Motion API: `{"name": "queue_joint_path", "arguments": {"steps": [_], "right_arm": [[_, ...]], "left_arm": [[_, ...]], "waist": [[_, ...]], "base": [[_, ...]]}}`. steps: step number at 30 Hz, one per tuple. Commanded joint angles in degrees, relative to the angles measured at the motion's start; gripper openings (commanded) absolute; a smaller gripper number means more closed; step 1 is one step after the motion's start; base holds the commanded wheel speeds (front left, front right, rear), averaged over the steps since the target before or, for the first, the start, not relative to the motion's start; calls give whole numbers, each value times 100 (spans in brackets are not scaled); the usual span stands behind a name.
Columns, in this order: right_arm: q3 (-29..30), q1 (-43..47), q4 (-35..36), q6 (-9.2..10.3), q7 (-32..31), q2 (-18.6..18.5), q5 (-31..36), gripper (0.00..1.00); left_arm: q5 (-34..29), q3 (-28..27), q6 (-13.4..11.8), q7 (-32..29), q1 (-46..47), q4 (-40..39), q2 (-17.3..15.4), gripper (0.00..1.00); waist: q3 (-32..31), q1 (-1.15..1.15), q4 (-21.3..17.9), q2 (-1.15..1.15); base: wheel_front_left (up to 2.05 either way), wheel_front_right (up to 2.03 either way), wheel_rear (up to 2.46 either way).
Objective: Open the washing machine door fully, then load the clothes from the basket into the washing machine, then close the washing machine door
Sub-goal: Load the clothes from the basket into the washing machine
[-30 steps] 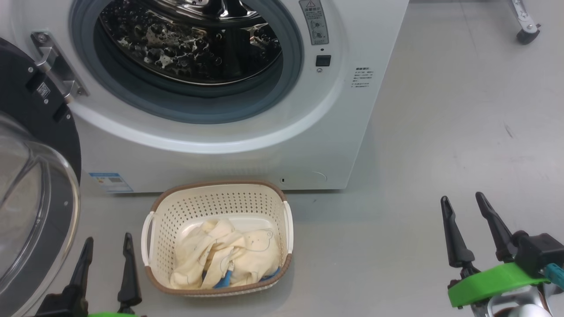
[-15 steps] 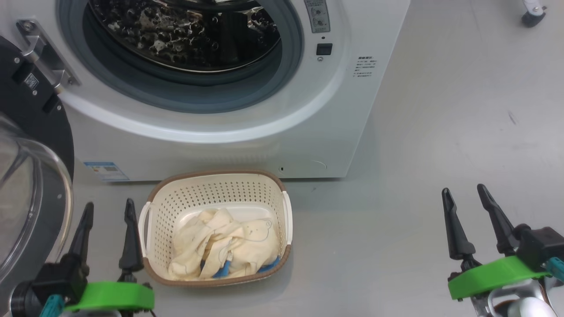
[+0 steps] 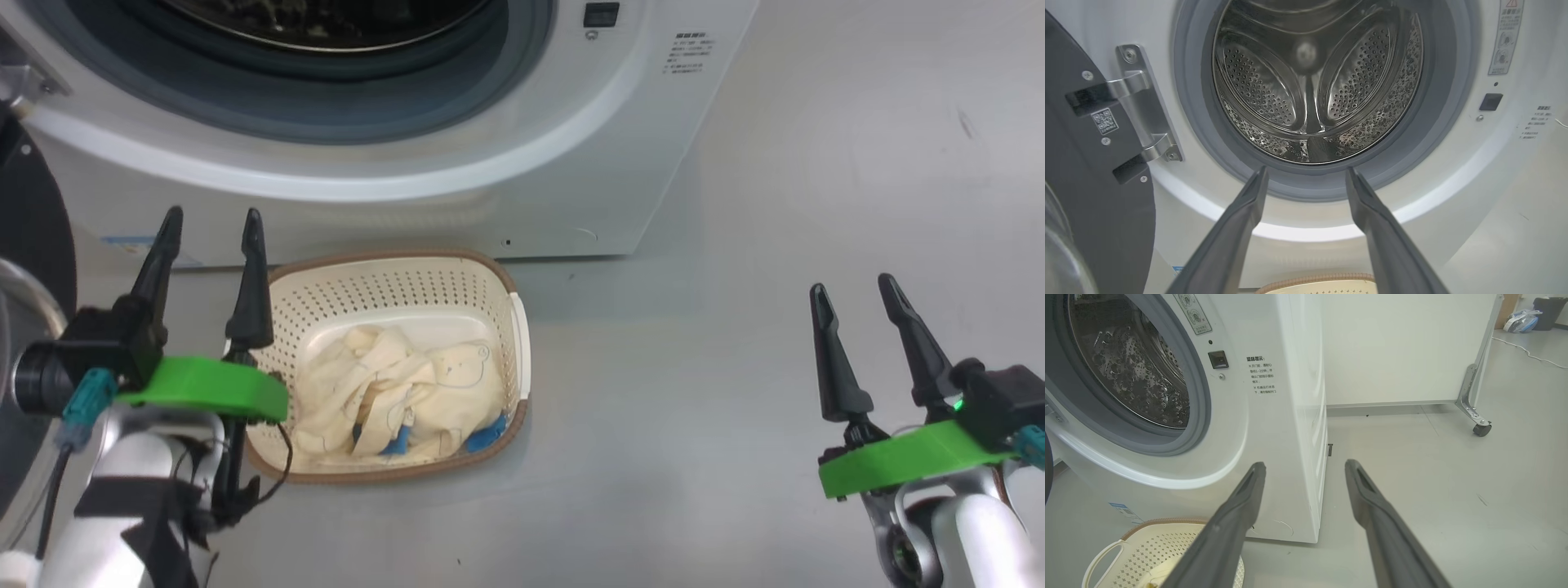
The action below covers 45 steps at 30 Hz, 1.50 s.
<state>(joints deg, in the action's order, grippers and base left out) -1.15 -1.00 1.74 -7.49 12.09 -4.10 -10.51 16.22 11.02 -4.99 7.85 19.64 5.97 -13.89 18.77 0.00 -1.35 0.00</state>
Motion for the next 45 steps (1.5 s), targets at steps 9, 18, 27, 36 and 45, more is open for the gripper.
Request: {"name": "queue_joint_path", "arguments": {"steps": [9, 18, 27, 36, 45], "right_arm": [[-236, -504, 134, 0, 127, -73, -9, 100], [-279, -714, 31, 0, 205, -68, -5, 100], [-294, -864, 83, 0, 231, -94, 27, 100], [-293, -998, 127, 0, 242, -89, 31, 100], [-269, -1078, 150, 0, 256, -78, 49, 100]], "left_arm": [[-17, 51, 264, 50, 1133, 936, -57, 100], [9, 282, 489, 258, 1516, 2195, 100, 100], [78, 513, 879, 327, 1879, 3574, 139, 100], [99, 844, 1136, 318, 2233, 4535, 201, 100], [-4, 1233, 1215, 344, 2583, 5222, 213, 100]], "waist": [[941, 0, -270, 0], [1320, 0, -400, 0], [1818, 0, -429, 0], [2250, 0, -474, 0], [2558, 0, -494, 0]], "base": [[0, 0, 0], [0, 0, 0], [0, 0, 0], [0, 0, 0], [0, 0, 0]]}}
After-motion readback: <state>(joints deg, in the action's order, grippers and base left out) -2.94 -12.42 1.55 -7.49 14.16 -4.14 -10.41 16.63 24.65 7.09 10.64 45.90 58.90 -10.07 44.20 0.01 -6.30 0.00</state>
